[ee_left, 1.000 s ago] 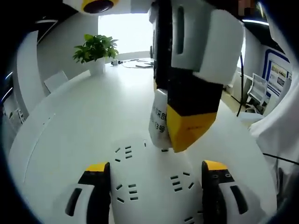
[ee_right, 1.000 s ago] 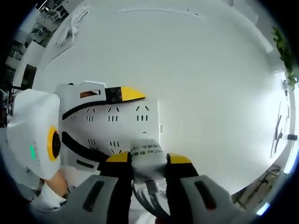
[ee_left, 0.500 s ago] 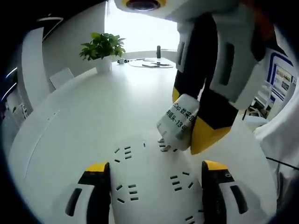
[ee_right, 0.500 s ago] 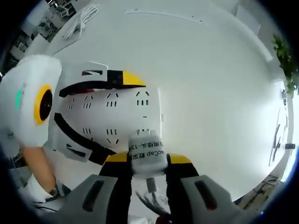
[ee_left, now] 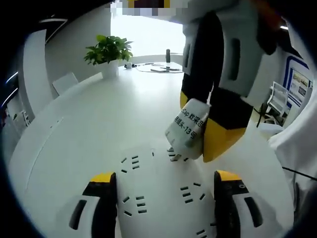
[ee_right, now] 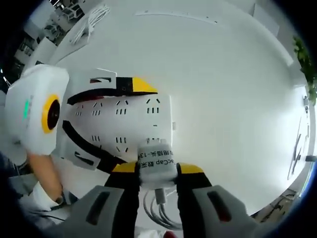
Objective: Straighten the power strip on the desk, plug the charger into it
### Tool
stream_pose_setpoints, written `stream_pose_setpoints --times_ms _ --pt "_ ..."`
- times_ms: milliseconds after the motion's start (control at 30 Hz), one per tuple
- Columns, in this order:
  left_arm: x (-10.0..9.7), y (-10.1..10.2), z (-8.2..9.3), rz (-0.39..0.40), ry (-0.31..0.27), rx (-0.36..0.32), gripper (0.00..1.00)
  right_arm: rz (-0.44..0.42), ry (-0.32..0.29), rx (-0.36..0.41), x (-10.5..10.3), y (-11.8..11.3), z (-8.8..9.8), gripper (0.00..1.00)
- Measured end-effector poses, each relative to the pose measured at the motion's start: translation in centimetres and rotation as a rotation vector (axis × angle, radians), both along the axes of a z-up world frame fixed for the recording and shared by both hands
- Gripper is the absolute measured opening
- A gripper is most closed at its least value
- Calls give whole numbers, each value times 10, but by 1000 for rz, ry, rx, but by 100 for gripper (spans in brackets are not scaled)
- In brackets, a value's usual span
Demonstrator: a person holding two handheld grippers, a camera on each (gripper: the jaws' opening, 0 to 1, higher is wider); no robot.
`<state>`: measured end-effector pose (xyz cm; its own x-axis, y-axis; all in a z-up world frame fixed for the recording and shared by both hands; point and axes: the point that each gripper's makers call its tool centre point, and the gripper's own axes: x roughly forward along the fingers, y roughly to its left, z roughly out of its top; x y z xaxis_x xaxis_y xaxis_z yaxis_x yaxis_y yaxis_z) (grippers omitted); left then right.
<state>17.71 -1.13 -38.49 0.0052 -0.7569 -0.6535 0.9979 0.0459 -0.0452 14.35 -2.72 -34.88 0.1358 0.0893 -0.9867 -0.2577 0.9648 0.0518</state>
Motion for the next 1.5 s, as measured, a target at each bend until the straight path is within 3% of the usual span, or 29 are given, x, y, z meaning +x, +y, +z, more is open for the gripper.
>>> stream_pose_setpoints --times_ms 133,300,433,567,867,1000,1500 --pt "-1 1 1 -1 -1 -1 81 6 -4 32 -6 8 2 27" --pt "-2 2 1 -1 -2 -2 81 36 -13 -2 -6 3 1 27" --pt "-3 3 2 0 -2 -5 81 18 -75 13 11 1 13 26" --pt "-3 4 2 0 -3 -8 81 4 -38 -2 12 3 10 25" --pt "-3 6 2 2 -4 -10 81 0 -45 10 38 7 20 24" --pt "-4 7 2 3 -4 -11 81 -3 -18 2 29 5 17 24" --pt "-3 7 3 17 -3 -10 81 44 -63 -48 26 4 15 23"
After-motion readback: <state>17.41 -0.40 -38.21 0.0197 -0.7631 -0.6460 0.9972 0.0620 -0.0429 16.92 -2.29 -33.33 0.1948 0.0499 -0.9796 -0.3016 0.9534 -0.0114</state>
